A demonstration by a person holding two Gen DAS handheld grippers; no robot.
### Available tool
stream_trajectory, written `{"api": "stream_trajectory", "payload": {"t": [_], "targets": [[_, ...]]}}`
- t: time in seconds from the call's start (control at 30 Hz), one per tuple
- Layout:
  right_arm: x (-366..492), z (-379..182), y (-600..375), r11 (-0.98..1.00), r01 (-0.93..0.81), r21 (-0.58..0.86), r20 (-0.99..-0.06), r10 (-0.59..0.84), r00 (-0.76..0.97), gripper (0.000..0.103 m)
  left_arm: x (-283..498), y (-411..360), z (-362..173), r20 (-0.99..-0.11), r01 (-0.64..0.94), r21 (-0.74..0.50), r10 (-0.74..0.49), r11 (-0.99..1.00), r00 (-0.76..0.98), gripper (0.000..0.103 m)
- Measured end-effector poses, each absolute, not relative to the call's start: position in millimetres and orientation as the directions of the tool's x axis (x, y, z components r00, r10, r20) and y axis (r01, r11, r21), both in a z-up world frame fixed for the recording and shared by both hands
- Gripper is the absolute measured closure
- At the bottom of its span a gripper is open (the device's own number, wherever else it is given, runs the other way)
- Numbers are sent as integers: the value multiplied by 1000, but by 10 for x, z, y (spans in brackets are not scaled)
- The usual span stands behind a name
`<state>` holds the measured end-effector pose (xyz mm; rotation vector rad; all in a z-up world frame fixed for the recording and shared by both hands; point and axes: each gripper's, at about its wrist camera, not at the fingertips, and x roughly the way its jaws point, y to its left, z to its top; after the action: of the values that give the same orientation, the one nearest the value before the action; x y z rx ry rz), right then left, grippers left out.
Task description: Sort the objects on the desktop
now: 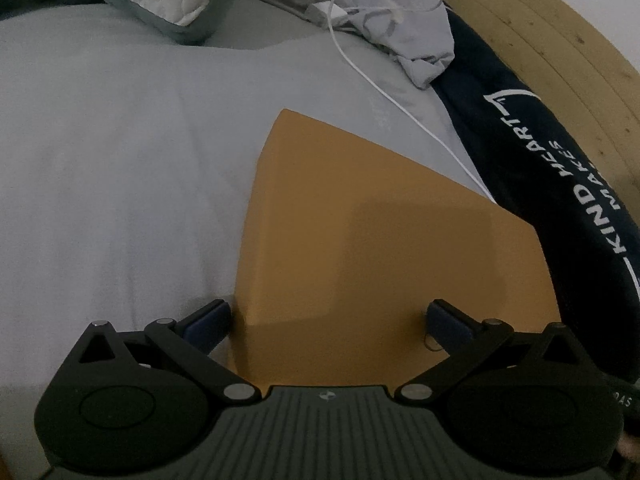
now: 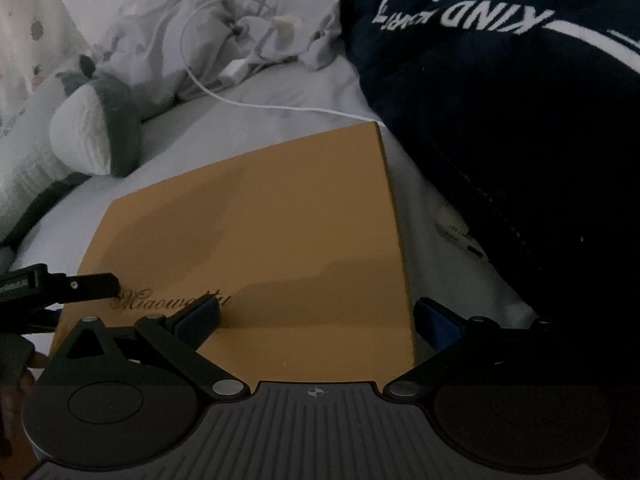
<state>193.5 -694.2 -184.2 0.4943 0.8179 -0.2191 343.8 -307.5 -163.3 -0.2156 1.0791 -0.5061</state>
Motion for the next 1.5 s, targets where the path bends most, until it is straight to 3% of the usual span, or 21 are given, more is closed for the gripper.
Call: {"api": "stream_trajectory", "payload": {"t": [0.23,0.47,1.5], "targets": [[2015,-1680,-6779,885,383,265,-795,-25,607,0,3389,-3116,-1506,-817,282,-350,-438,893,374,0],[1941,-1357,-6648,899,362,248,-785,-33,619,0,3285,-3031,-1208,-798,286,-345,-439,894,413,0],[953,1097,-5818,948,272,167,-632,-109,767,0,2269,-2380,954,-550,415,-315,-521,854,653,0]]}}
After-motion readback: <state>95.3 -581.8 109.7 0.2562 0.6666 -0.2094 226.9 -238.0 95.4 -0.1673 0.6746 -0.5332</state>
